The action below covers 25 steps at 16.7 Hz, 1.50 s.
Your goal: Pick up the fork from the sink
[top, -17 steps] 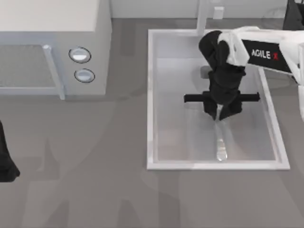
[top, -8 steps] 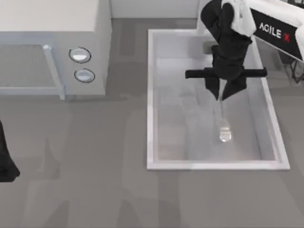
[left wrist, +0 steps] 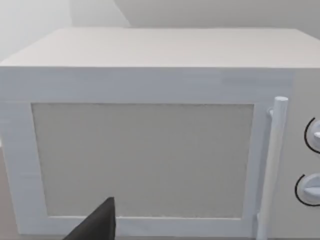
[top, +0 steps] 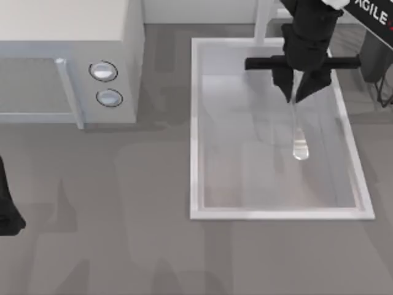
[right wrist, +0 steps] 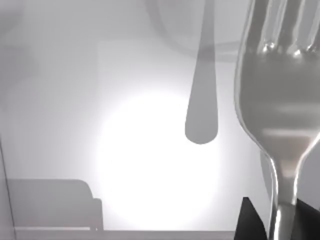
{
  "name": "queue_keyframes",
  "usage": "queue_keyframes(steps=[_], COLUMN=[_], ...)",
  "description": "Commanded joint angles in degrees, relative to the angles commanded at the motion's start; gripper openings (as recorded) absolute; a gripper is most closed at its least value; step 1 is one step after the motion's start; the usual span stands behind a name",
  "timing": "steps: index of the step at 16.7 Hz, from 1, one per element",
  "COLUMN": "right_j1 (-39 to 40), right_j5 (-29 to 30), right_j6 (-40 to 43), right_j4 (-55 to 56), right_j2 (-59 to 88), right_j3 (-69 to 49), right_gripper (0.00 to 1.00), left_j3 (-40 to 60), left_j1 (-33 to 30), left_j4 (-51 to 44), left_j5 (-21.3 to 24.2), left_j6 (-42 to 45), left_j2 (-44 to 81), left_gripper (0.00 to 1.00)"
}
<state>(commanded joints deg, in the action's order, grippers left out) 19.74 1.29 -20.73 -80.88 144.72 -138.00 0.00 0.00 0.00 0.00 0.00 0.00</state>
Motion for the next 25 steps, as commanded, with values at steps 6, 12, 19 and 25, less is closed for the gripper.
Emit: queue_keyframes(steps=[6, 12, 19, 25], right_j1=[-1.71, -10.01, -20.15, -21.64], right_j5=[-0.13, -0.61, -1.20, -1.28], right_j6=[1.74, 10.18, 20.48, 21.99], right_j4=[0.54, 1.88, 3.25, 3.37], right_j2=[-3.72, -23.87, -47.84, -50.61], right_j3=[3.93, 26.78, 53.51, 56.37], right_gripper=[0.00, 0.00, 0.00, 0.00], left_j3=[0.00, 0.00, 0.00, 0.00], left_j1=[0.00, 0.00, 0.00, 0.00], left_j4=[0.00, 0.00, 0.00, 0.00], left_j5=[0.00, 0.00, 0.00, 0.00], left_j6=[0.00, 0.00, 0.00, 0.00], left_j2=[0.00, 0.00, 0.00, 0.00], left_gripper=[1.00, 1.00, 1.00, 1.00])
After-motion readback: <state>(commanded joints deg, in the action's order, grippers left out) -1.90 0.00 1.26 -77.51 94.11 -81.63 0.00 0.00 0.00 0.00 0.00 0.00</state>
